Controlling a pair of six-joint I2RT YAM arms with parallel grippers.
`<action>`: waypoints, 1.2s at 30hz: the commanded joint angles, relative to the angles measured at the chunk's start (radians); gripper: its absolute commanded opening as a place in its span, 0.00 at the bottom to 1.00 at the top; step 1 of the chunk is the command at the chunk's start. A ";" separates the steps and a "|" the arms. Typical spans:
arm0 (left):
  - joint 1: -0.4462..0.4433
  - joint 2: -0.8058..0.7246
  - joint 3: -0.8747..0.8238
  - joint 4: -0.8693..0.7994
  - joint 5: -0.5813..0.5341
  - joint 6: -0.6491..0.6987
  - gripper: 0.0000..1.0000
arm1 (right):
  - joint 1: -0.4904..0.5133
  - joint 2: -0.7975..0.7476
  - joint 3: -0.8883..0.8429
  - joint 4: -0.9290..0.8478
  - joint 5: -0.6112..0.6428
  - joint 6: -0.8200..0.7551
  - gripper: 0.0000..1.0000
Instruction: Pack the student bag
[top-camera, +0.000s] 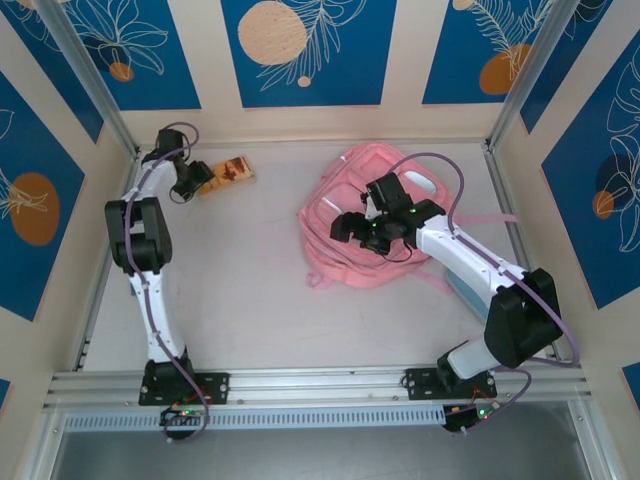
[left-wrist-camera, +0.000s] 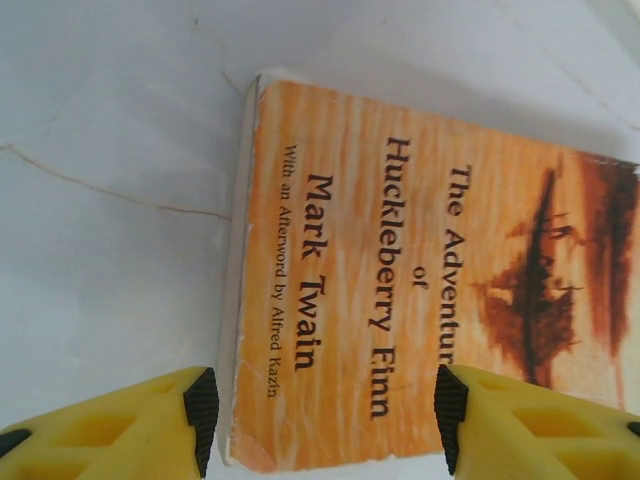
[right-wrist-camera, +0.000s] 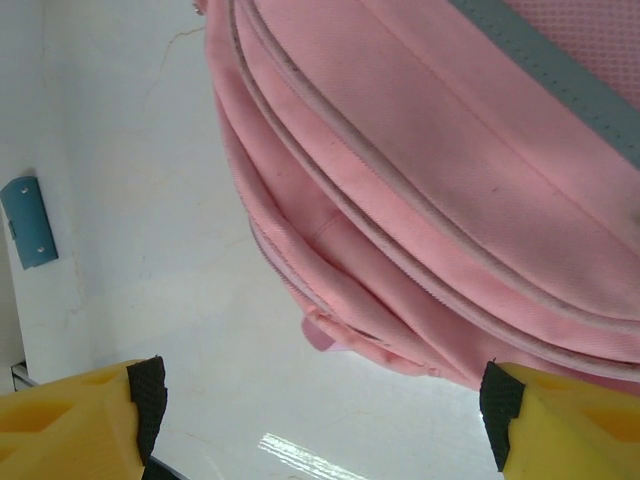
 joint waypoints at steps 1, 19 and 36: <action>0.008 0.037 0.039 -0.049 0.002 0.010 0.60 | 0.019 -0.006 -0.009 0.018 -0.024 0.046 0.84; -0.001 0.006 -0.105 -0.066 -0.002 0.022 0.09 | 0.054 0.031 0.001 0.019 -0.007 0.081 0.81; -0.163 -0.645 -0.967 0.186 -0.081 -0.169 0.00 | 0.079 0.063 0.007 0.042 0.006 0.085 0.80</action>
